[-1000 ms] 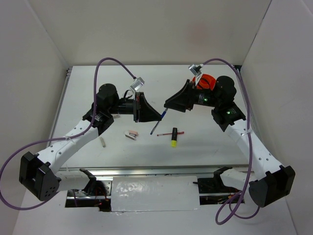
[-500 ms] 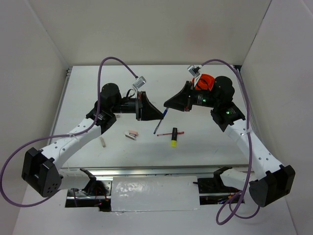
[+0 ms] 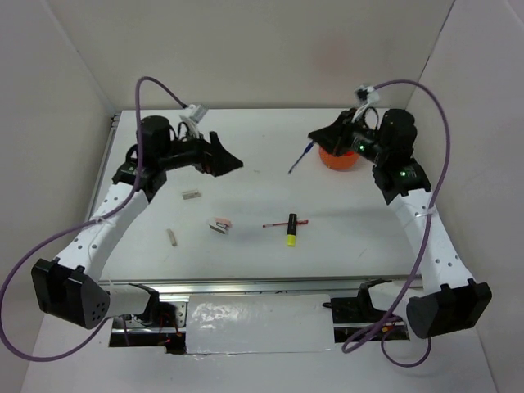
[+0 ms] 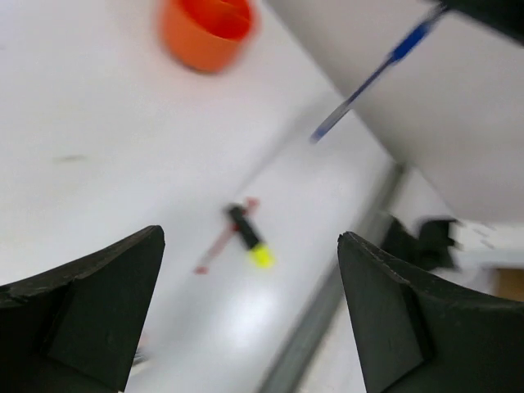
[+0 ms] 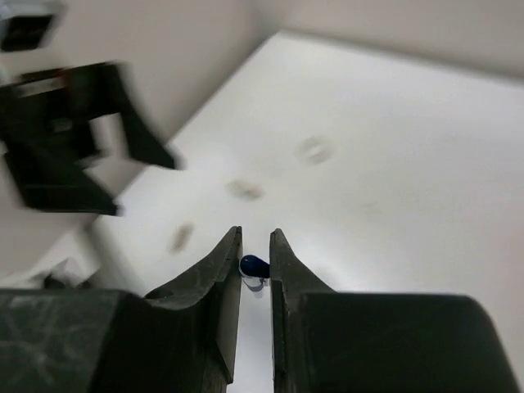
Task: Sort the stationery into containers
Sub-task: Place the pen in the storage box, then pick up the pen from the center of the board.
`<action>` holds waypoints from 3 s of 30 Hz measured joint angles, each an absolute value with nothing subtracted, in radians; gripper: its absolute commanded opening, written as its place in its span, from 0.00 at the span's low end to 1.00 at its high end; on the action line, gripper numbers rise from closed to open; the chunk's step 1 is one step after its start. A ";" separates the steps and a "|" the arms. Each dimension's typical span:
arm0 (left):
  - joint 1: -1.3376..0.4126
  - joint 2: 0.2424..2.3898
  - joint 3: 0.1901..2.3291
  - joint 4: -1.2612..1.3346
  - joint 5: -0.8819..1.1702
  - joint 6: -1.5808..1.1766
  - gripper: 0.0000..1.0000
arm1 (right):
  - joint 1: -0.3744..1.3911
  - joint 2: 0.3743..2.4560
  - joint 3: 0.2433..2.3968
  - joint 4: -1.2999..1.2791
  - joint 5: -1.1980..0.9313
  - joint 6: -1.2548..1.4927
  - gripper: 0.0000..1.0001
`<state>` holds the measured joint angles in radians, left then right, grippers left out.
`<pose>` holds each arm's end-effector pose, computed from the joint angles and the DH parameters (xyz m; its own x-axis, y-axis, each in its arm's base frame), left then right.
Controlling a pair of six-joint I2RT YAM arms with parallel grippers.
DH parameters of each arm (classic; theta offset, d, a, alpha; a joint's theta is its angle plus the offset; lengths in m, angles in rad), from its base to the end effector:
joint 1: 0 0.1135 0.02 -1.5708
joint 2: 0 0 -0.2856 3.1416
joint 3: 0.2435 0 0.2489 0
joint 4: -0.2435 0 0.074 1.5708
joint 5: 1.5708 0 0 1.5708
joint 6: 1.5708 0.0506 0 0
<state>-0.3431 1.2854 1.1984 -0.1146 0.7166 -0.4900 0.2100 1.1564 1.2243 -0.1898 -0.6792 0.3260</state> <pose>0.2669 -0.1307 0.4039 -0.5710 -0.1729 -0.8026 0.6698 0.4672 -0.5771 0.2422 0.0841 0.4374 -0.3599 0.1781 -0.9158 -0.6933 0.6059 0.3902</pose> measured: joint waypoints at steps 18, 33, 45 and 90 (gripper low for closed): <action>-0.292 1.201 1.083 -0.307 0.314 -0.146 0.99 | -0.096 1.673 1.523 -0.068 -0.096 -0.046 0.00; -0.351 1.231 1.068 -0.295 0.287 -0.104 0.99 | -0.082 1.725 1.584 -0.052 -0.120 -0.030 0.00; -0.381 1.292 1.066 -0.285 0.269 -0.097 0.99 | -0.054 1.790 1.583 -0.052 -0.147 -0.022 0.12; -0.769 1.907 1.213 -0.210 0.316 0.317 0.43 | -0.205 1.444 1.355 -0.192 -0.455 0.123 0.61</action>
<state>-0.7692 1.9072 1.2129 -0.2100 0.3157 0.3172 -0.2050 1.4441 1.3552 -0.1917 -0.4549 0.1230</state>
